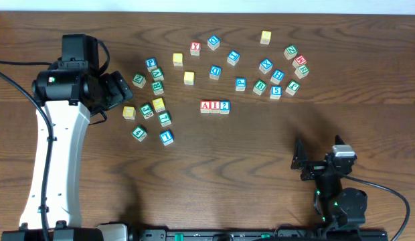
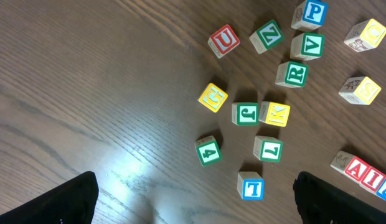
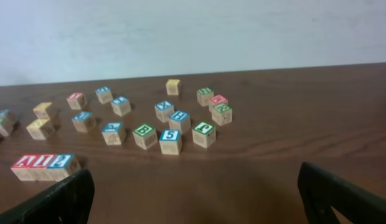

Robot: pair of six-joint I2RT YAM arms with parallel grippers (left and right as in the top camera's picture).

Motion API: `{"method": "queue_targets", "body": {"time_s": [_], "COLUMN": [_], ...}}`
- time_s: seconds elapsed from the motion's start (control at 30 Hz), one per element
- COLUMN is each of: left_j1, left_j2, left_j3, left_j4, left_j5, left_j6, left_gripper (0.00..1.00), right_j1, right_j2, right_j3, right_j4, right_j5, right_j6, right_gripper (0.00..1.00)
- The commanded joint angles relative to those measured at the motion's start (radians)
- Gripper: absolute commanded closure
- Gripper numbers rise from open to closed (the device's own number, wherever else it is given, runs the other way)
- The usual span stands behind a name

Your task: Spell out AI2

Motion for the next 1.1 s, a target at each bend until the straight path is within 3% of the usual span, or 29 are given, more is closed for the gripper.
{"method": "queue_targets", "body": {"time_s": [0.0, 0.87, 1.07], "left_j1": [0.004, 0.005, 0.005], "left_j2": [-0.003, -0.003, -0.112], "left_j3": [0.003, 0.003, 0.002], "left_j4": [-0.002, -0.002, 0.010], "left_j5": [-0.006, -0.006, -0.060], "left_j6": [0.006, 0.006, 0.006], "left_gripper": [0.01, 0.01, 0.01], "right_j1": [-0.006, -0.006, -0.006], "right_j2": [-0.012, -0.011, -0.011], "right_j3": [-0.007, -0.007, -0.007], "right_j4": [0.007, 0.007, 0.007], "right_j5": [-0.009, -0.009, -0.009], "right_j6": [-0.013, -0.013, -0.013], "right_gripper": [0.01, 0.01, 0.01]}}
